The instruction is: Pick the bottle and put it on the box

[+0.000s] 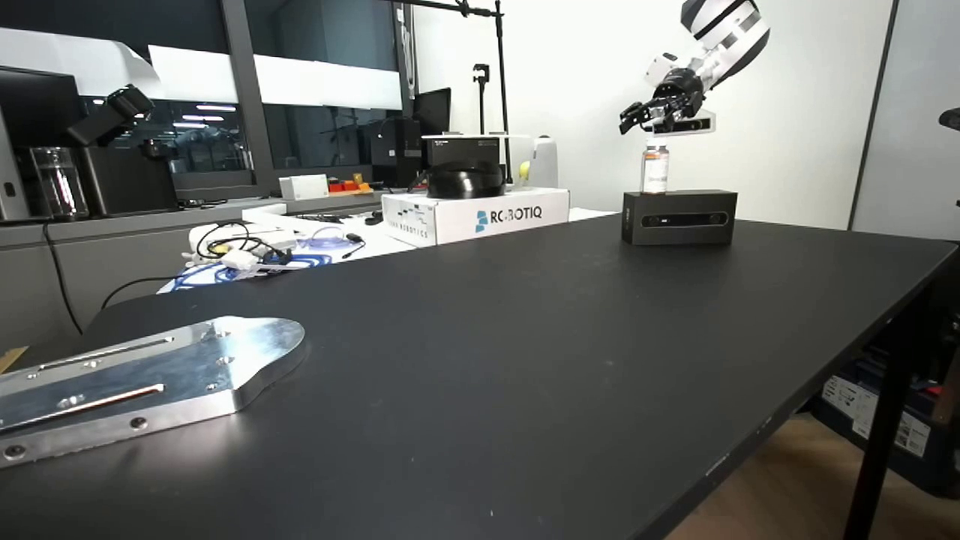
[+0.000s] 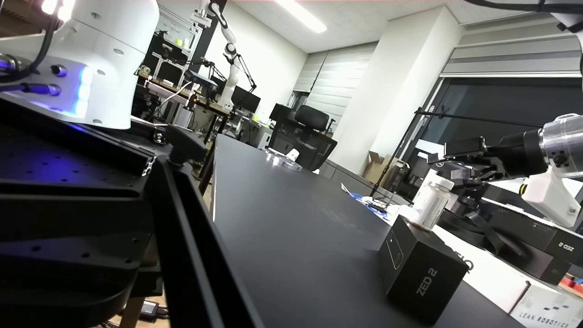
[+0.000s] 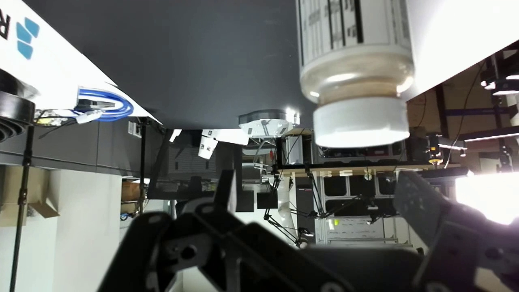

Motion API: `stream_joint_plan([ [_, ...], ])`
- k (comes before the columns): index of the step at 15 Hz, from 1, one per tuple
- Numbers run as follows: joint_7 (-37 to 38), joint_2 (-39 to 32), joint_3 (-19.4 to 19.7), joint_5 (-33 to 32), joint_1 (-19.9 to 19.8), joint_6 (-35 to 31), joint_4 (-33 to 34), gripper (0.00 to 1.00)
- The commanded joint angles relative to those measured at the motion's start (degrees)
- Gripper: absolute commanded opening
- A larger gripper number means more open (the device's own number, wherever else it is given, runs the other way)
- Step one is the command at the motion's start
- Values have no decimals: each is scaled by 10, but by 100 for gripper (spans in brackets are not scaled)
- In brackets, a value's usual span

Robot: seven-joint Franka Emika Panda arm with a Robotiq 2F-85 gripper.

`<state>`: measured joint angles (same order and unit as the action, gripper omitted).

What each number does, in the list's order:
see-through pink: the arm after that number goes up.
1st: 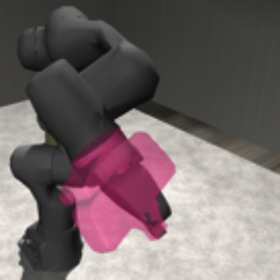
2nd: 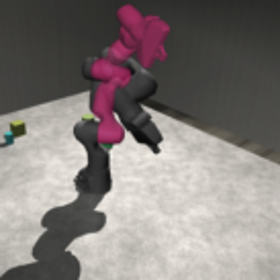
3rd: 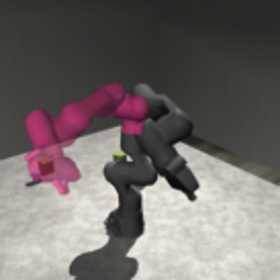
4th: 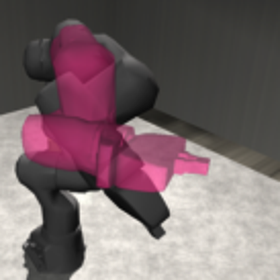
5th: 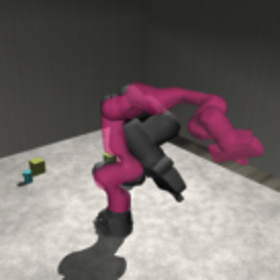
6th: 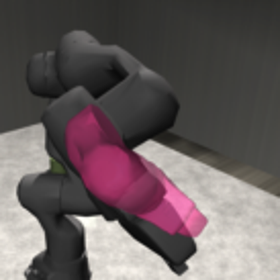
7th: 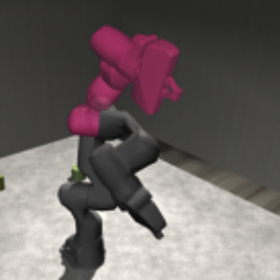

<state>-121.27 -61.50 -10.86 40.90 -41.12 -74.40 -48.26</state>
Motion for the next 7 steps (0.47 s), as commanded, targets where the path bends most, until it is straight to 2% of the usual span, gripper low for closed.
stream_joint_plan([
  [1,17,32,3,-5,4,14,-30,100],
  [2,20,35,4,-8,6,21,-33,100],
  [3,6,8,0,-2,3,13,-5,100],
  [7,5,5,0,-2,4,12,-6,100],
])
